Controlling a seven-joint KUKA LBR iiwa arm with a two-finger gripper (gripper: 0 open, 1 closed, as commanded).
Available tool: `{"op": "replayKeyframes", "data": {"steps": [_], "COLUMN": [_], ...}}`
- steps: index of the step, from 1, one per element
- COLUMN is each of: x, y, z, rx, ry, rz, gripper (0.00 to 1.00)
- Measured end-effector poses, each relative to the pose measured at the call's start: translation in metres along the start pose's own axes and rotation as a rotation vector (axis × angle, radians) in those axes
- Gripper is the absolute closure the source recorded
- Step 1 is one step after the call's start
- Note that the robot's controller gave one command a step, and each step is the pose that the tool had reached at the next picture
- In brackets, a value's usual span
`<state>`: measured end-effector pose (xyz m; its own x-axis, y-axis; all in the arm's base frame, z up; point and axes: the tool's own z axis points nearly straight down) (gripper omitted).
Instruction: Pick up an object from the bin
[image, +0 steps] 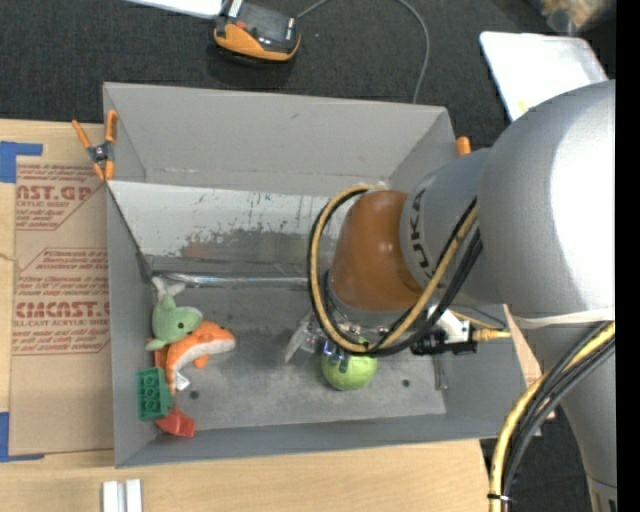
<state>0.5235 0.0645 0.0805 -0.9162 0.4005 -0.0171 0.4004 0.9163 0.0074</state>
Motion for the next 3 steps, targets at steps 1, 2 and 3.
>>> {"op": "replayKeyframes", "data": {"steps": [1, 2, 3], "x": [-0.009, -0.010, -0.055], "y": [-0.011, 0.008, 0.022], "z": [-0.053, -0.040, 0.002], "rx": [0.007, 0.001, 0.002], "ry": [0.013, 0.002, 0.004], "rz": [-0.007, 0.077, 0.223], "gripper": [1.00, 1.00, 1.00]}}
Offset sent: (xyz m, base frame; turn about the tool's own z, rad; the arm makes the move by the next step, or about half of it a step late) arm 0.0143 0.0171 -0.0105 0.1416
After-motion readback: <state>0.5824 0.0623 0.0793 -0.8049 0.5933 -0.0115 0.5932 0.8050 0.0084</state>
